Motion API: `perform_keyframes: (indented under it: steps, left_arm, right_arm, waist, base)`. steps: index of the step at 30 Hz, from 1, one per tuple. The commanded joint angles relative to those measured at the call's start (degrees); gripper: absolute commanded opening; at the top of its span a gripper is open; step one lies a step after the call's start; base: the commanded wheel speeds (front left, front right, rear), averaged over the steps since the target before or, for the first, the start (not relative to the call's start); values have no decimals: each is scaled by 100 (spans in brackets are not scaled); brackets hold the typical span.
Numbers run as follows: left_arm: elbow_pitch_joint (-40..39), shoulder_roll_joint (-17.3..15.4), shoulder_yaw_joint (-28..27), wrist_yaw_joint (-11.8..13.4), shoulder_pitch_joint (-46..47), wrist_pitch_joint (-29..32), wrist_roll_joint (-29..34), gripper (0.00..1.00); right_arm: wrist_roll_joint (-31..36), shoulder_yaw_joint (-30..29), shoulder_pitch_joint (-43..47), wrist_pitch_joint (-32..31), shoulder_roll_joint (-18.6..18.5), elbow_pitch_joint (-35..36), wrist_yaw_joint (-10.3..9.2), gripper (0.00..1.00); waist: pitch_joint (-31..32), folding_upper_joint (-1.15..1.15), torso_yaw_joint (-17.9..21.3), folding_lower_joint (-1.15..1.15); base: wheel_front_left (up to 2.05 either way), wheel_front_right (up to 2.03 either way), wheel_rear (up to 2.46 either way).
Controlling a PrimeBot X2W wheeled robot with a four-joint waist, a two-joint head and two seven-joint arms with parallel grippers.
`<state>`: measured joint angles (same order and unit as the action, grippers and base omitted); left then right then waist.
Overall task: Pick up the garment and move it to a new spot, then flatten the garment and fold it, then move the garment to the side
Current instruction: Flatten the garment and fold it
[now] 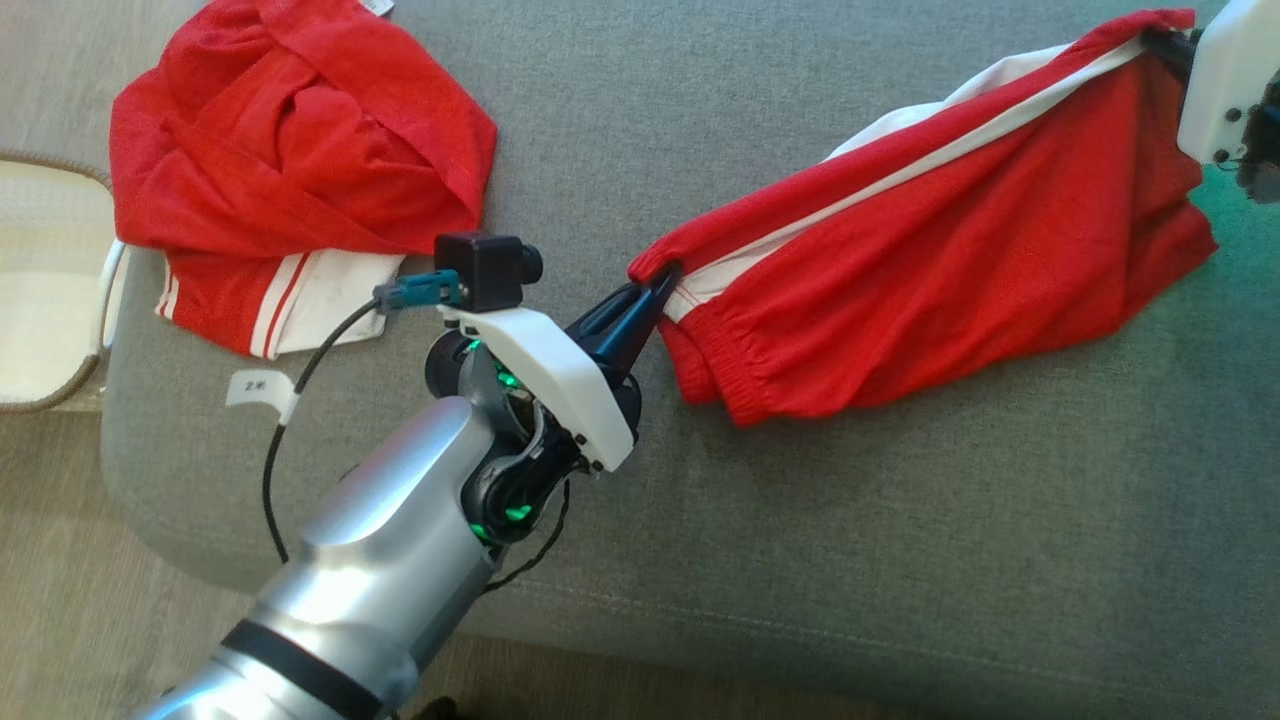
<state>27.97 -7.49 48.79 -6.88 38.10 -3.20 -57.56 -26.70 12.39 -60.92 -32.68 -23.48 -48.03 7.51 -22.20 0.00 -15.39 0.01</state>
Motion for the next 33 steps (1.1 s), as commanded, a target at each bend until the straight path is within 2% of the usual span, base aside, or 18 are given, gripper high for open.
perform_keyframes:
  steps: [1, 3, 4, 5, 11, 12, 13, 14, 16, 19, 26, 29, 33]
  left_arm:
    - [-49, -61, -183, -25, 242, -105, 62, 0]
    - [37, -31, -165, -30, 276, -149, 70, 0]
    - [79, -19, -153, -32, 290, -168, 73, 0]
    - [122, -9, -140, -34, 303, -184, 78, 0]
    - [440, 14, -83, -7, 360, -315, 188, 0]
    - [484, 23, -100, 1, 353, -338, 173, 15]
    - [523, 32, -119, 10, 343, -348, 147, 62]
    - [558, 32, -129, 20, 336, -354, 133, 100]
    - [591, 14, -117, 48, 343, -376, 172, 100]
    - [685, -79, -118, 224, 360, -568, 346, 100]
    - [575, -282, -554, 906, 238, -1137, 765, 100]
    - [69, -355, -1107, 1251, 7, -1174, 1091, 100]
    - [-918, -396, -1931, 1622, -677, -1177, 1886, 100]
  right_arm:
    - [6, 61, -233, 93, -17, 66, -2, 0]
    - [-36, 103, -274, 152, 7, -43, -2, 4]
    - [-77, 124, -289, 177, 23, -85, -2, 40]
    - [-108, 128, -308, 228, 24, -125, -2, 100]
    - [-252, -21, -392, 909, 93, -370, -2, 100]
    - [-334, -124, -400, 1052, 124, -427, -2, 100]
    - [-380, -189, -391, 1150, 150, -498, -2, 100]
    - [-360, -175, -364, 1201, 149, -564, -2, 100]
    - [-297, -123, -329, 1262, 121, -614, -2, 100]
    - [-235, -83, -215, 1464, 94, -742, -2, 100]
    - [-284, -237, 133, 2140, 141, -816, -2, 100]
    - [-440, -302, 413, 2541, 243, -545, -2, 100]
    - [-639, -365, 934, 3099, 374, 83, -2, 100]
  waist:
    - [-37, 0, -16, -1]
    - [-58, 0, -23, -1]
    - [-64, 0, -26, -1]
    - [-67, 0, -25, -1]
    - [23, 0, 0, -1]
    - [55, 0, 13, -1]
    - [90, 0, 32, -1]
    - [131, 0, 54, -1]
    - [178, 0, 76, -1]
    - [350, 0, 159, -1]
    - [882, 0, 412, -1]
    - [1127, 0, 548, -1]
    - [1424, 0, 787, -1]
  base:
    - [0, 0, 0]
    - [0, 0, 0]
    - [0, 0, 0]
    - [0, 0, 0]
    - [0, 0, 0]
    - [0, 0, 0]
    - [0, 0, 0]
    - [0, 0, 0]
    - [0, 0, 0]
    - [0, 0, 0]
    - [0, 0, 0]
    - [0, 0, 0]
    - [0, 0, 0]
